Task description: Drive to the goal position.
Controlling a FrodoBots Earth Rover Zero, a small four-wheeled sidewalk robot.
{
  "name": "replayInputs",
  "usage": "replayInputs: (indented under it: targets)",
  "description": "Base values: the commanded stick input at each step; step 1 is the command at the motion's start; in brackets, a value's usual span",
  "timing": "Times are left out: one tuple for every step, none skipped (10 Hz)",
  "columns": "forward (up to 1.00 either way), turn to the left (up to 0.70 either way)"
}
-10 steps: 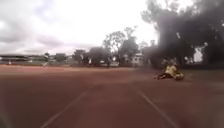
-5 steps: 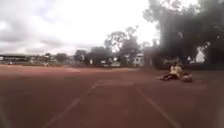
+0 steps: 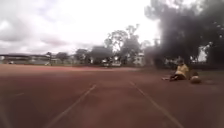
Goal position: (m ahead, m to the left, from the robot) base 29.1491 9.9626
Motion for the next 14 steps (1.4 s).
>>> replayInputs:
  targets:
    - [0.85, 0.0]
    - [0.85, 0.0]
    - [0.85, 0.0]
    - [0.85, -0.14]
    - [0.85, -0.3]
    - [0.85, -0.34]
    - [0.85, -0.27]
    - [0.85, -0.09]
    - [0.85, 0.0]
    - [0.85, 0.0]
    - [0.85, 0.0]
    - [0.85, 0.0]
    - [0.85, 0.0]
    - [0.85, 0.0]
